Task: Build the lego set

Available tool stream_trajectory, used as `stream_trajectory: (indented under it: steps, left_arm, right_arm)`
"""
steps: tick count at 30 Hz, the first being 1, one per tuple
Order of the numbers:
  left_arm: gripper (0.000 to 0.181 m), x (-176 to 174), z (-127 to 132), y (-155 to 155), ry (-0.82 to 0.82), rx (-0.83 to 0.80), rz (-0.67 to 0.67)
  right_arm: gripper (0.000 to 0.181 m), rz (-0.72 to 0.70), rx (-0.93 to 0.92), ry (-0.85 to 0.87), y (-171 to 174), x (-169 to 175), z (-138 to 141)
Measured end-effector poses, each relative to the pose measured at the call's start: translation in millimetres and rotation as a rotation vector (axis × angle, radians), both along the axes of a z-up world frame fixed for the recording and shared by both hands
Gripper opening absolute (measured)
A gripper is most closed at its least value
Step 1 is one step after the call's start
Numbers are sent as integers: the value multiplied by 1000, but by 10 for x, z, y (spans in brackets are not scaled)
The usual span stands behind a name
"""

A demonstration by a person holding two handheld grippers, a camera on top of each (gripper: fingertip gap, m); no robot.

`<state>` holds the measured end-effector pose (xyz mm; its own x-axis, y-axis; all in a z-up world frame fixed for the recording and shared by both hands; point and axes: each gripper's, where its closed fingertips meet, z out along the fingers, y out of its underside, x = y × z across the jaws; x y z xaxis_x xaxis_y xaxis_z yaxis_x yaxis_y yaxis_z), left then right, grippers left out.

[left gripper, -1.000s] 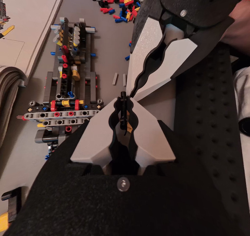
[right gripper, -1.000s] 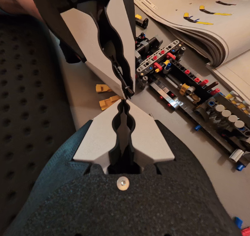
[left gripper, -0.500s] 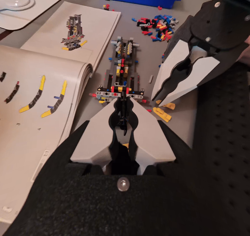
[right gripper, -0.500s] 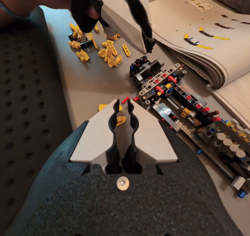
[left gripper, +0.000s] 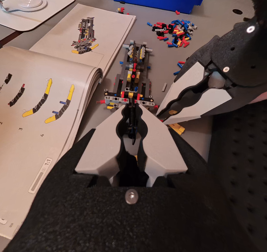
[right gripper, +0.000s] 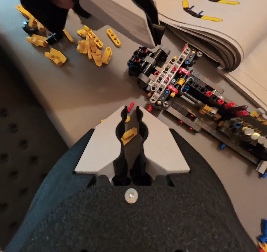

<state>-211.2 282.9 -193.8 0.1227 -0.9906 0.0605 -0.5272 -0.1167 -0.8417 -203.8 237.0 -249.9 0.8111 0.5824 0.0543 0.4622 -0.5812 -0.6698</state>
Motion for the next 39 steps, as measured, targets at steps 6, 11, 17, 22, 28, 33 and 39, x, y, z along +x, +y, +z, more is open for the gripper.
stream_trajectory:
  steps: [6,11,17,22,28,33,39]
  left_arm:
    - [6,-22,-95,-79,57,-6,-44]
    - [6,-87,-267,-162,162,29,-114]
    - [6,18,-151,-309,72,-36,-157]
    - [6,94,-76,-392,4,-104,-174]
    - [6,86,-4,-337,-35,-128,-152]
    - [6,109,-41,-368,-21,-95,-161]
    - [6,97,37,-322,-51,-87,-141]
  right_arm:
    - [3,-8,-19,-1,-11,-45,-28]
    - [3,50,10,127,17,-82,72]
    - [3,118,201,505,41,-131,697]
    - [3,98,241,468,59,-98,686]
    - [3,98,238,466,48,-98,680]
    - [3,98,223,480,54,-103,671]
    - [3,92,217,480,62,-94,657]
